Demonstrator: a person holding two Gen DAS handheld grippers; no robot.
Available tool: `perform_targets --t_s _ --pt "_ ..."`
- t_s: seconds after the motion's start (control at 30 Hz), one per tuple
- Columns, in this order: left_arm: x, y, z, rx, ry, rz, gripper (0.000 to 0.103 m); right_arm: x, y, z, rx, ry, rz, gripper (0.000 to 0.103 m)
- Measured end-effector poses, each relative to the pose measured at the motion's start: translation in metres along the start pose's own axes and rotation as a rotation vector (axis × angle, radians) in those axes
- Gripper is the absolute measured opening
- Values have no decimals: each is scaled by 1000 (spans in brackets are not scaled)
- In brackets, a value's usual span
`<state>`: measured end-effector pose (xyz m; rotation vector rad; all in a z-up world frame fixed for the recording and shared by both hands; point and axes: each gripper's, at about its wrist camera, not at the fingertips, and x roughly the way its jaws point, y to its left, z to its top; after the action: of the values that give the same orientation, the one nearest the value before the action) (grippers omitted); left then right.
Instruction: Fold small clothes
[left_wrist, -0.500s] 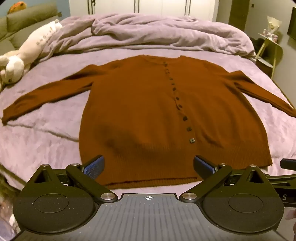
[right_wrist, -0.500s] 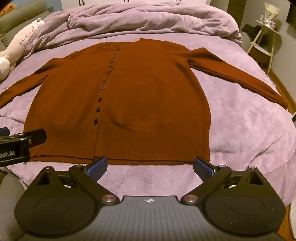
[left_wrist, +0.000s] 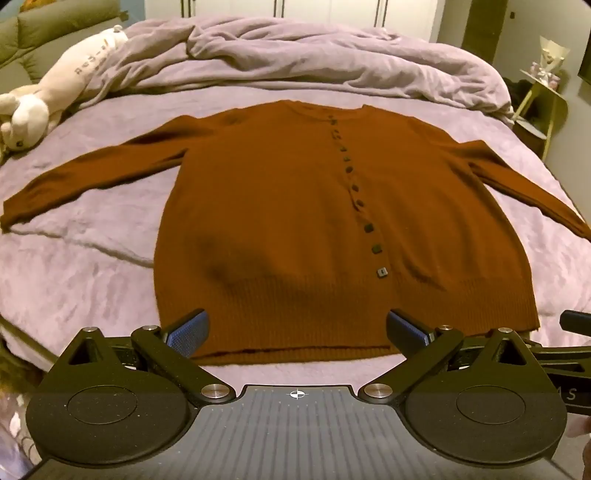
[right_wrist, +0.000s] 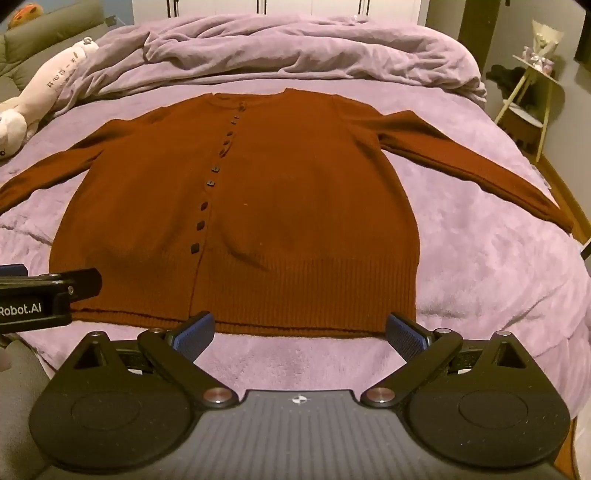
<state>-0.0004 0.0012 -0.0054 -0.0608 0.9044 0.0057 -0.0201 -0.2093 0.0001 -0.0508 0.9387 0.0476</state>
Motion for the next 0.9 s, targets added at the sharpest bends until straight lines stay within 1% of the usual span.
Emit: perform_targets --t_s 0.9 --pt "-2 6 -2 -12 -1 -1 103 -2 -2 -2 6 -20 5 99"
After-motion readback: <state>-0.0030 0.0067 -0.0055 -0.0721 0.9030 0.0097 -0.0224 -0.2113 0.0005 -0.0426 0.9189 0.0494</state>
